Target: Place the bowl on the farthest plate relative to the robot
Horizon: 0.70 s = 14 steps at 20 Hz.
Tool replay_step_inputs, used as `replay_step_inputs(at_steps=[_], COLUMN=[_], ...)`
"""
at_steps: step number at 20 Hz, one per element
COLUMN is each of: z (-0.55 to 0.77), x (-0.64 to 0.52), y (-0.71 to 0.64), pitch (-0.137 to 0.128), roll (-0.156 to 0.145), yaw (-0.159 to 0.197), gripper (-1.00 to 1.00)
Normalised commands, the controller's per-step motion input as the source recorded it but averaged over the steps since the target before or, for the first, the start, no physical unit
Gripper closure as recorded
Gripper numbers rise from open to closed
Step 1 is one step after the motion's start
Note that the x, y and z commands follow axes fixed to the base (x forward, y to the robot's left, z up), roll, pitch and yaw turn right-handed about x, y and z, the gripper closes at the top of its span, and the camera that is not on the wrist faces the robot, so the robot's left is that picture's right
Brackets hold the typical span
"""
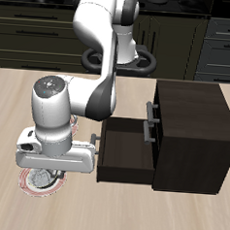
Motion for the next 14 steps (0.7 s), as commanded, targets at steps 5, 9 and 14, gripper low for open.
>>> replay_step_inputs(at_steps=[5, 9, 14], z=[-0.09, 0.1, 0.24], x=[-0.01, -0.06, -0.15], y=[-0.06, 0.1, 0.15], pitch=[0.017, -0.014, -0.034], roll=[-0.069, 0.029, 0.036], yaw=[-0.003, 0.008, -0.015], gripper=[-1.0, -1.0, -1.0])
